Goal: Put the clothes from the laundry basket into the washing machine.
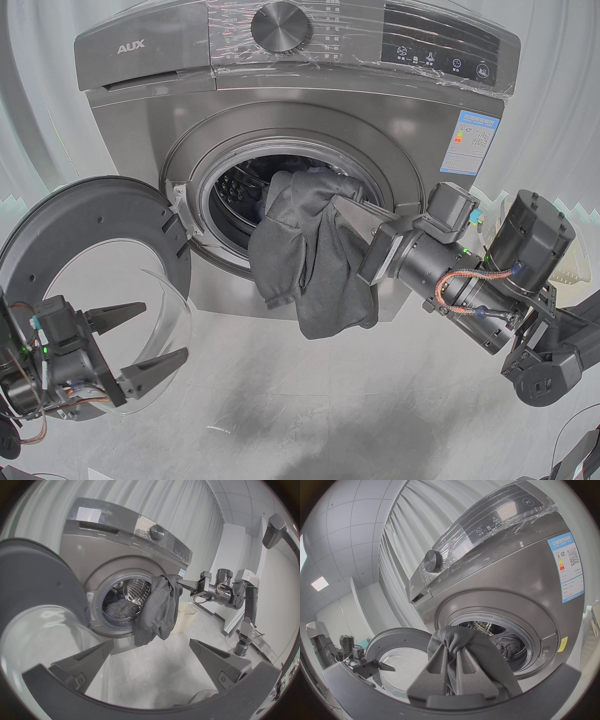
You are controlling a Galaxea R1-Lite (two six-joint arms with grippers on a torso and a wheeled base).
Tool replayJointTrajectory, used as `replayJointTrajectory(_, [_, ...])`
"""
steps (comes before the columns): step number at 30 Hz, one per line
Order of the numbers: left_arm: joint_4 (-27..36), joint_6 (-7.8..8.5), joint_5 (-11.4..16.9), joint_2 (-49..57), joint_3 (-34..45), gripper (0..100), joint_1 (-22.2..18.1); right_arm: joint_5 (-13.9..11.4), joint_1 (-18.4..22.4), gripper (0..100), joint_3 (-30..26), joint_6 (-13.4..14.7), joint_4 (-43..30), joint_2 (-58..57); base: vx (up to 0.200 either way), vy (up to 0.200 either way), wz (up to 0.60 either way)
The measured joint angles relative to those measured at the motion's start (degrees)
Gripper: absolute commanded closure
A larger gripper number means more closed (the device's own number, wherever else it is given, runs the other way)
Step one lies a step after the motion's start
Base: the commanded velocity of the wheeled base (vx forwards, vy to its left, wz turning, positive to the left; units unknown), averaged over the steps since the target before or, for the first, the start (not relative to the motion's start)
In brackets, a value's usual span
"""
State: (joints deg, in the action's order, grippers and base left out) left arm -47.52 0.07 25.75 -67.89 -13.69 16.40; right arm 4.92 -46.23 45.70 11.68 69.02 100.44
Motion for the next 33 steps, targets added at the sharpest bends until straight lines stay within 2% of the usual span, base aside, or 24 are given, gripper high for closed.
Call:
replayJointTrajectory(3, [-5.3, -1.85, -0.2, -6.4, -1.0, 0, 2.8, 0.0, 0.0, 100, 0.0, 0.0, 0.2, 0.1, 0.0, 0.0, 0.0])
replayJointTrajectory(5, [-7.0, -3.68, -0.1, -10.0, -2.1, 0, 4.3, 0.0, 0.0, 100, 0.0, -0.1, 0.3, 0.2, 0.0, 0.0, 0.0])
replayJointTrajectory(8, [-8.0, -4.85, 0.0, -13.9, -3.9, 0, 5.8, 0.0, 0.0, 100, -0.1, -0.1, 0.3, 0.2, 0.0, 0.0, 0.0])
replayJointTrajectory(17, [-9.5, -5.22, -0.3, -21.6, -7.9, 0, 7.7, 0.0, -0.1, 100, -0.1, -0.2, 0.3, 0.4, 0.0, 0.0, 0.0])
replayJointTrajectory(33, [-14.7, -5.42, -0.5, -32.3, -14.6, 0, 8.0, 0.0, -0.7, 100, -0.2, -0.4, 0.3, 0.7, 0.0, 0.0, 0.0])
